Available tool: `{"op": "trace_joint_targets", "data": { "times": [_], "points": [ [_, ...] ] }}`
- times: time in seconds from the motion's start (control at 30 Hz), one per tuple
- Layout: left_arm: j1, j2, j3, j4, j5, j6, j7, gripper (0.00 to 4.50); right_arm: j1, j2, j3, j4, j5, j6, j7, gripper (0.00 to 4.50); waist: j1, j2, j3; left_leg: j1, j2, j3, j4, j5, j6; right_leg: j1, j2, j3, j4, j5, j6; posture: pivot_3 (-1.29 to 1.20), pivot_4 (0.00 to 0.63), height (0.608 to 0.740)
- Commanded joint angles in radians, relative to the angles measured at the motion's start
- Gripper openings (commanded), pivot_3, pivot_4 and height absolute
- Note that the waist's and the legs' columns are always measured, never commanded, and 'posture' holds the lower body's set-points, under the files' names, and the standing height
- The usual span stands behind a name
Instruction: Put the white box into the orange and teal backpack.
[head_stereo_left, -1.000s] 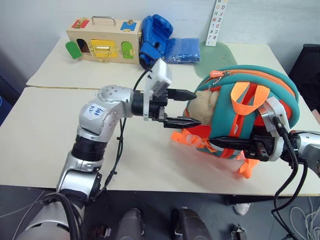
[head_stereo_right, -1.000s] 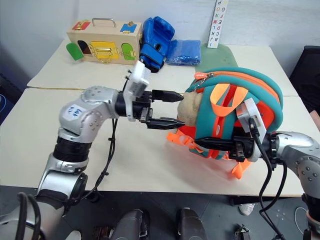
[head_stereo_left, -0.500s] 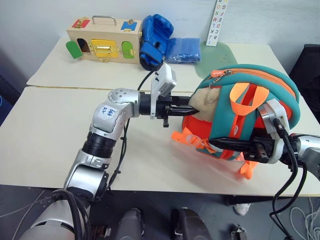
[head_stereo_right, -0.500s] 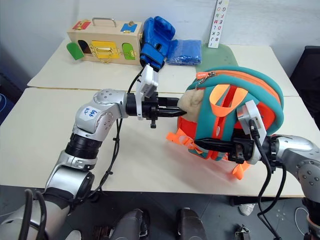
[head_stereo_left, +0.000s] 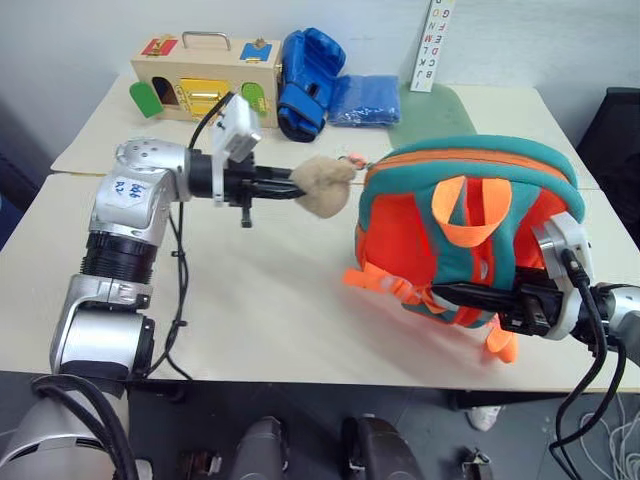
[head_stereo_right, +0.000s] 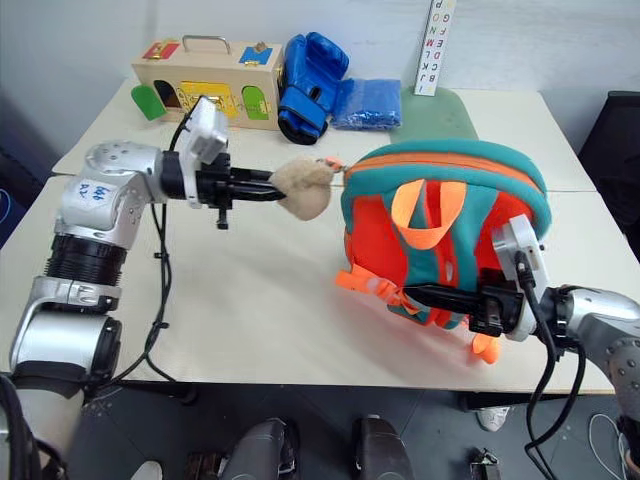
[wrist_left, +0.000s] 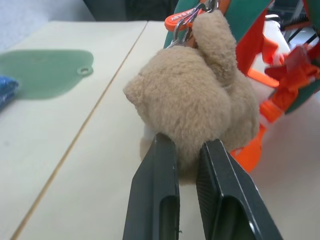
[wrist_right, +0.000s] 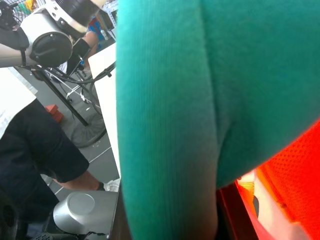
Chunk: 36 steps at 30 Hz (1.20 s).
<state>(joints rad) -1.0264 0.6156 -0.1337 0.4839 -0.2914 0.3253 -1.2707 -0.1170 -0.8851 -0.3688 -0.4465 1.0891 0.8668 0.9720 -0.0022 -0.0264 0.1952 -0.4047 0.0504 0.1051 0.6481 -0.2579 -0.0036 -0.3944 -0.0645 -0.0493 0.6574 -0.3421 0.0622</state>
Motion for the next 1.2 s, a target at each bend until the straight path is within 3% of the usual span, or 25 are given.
{"op": "trace_joint_targets", "data": {
  "times": [0.03, 0.37, 0.57, 0.6, 0.77, 1.0, 1.07, 1.2],
  "points": [
    [0.074, 0.019, -0.036, 0.034, 0.083, -0.099, -0.012, 0.19, 0.023, 0.024, -0.049, -0.041, 0.025, -0.033, -0.017, 0.00, 0.000, 0.000, 0.000, 0.000, 0.000, 0.000, 0.000, 0.000, 0.000, 0.000, 0.000, 0.000, 0.000, 0.000, 0.000, 0.00, 0.150, 0.740],
    [0.134, -0.228, -0.165, 0.219, 0.272, -0.344, 0.151, 0.19, -0.012, 0.057, -0.074, -0.062, 0.086, -0.049, -0.099, 0.00, 0.003, 0.000, 0.000, 0.000, -0.001, 0.000, 0.001, -0.004, 0.008, 0.000, -0.002, 0.000, 0.001, 0.000, 0.000, 0.00, 0.150, 0.740],
    [0.153, -0.233, -0.118, 0.188, 0.242, -0.284, 0.147, 0.19, -0.020, 0.052, -0.079, -0.062, 0.094, -0.054, -0.142, 0.00, 0.002, 0.000, 0.000, 0.000, -0.001, 0.000, 0.002, -0.005, 0.008, 0.001, -0.003, -0.001, 0.001, 0.000, 0.001, 0.00, 0.150, 0.740],
    [0.164, -0.217, -0.097, 0.158, 0.218, -0.242, 0.132, 0.19, -0.011, 0.046, -0.071, -0.057, 0.055, -0.068, -0.144, 0.31, 0.002, 0.000, 0.000, 0.000, -0.001, 0.000, 0.002, -0.005, 0.008, 0.001, -0.003, -0.001, 0.001, 0.000, 0.001, 0.00, 0.150, 0.740],
    [0.266, -0.075, 0.032, -0.089, 0.065, -0.013, 0.051, 1.77, 0.060, -0.017, -0.111, 0.005, -0.077, -0.111, -0.099, 1.91, -0.017, 0.000, 0.000, 0.000, 0.000, 0.000, 0.000, -0.004, 0.007, 0.000, -0.003, -0.001, 0.002, 0.000, 0.000, 0.00, 0.150, 0.740],
    [0.411, 0.186, 0.289, -0.426, -0.210, 0.338, -0.004, 3.97, 0.213, -0.201, -0.400, 0.184, -0.131, -0.083, 0.163, 4.27, -0.023, 0.000, 0.000, 0.001, 0.000, 0.000, 0.000, -0.004, 0.007, 0.001, -0.003, -0.001, 0.001, 0.000, 0.000, 0.00, 0.150, 0.740],
    [0.426, 0.254, 0.364, -0.469, -0.268, 0.403, 0.003, 4.47, 0.250, -0.255, -0.468, 0.281, -0.177, -0.098, 0.246, 4.50, -0.022, 0.000, 0.000, 0.002, 0.000, -0.001, -0.001, -0.004, 0.007, 0.002, -0.003, -0.001, 0.000, 0.000, 0.000, 0.00, 0.150, 0.740],
    [0.430, 0.343, 0.490, -0.509, -0.374, 0.517, 0.021, 4.47, 0.236, -0.319, -0.510, 0.444, -0.244, -0.134, 0.322, 4.50, -0.021, 0.000, 0.000, 0.003, -0.001, 0.000, -0.001, -0.004, 0.007, 0.003, -0.004, -0.001, -0.001, 0.000, 0.000, 0.00, 0.150, 0.740]
  ]
}}
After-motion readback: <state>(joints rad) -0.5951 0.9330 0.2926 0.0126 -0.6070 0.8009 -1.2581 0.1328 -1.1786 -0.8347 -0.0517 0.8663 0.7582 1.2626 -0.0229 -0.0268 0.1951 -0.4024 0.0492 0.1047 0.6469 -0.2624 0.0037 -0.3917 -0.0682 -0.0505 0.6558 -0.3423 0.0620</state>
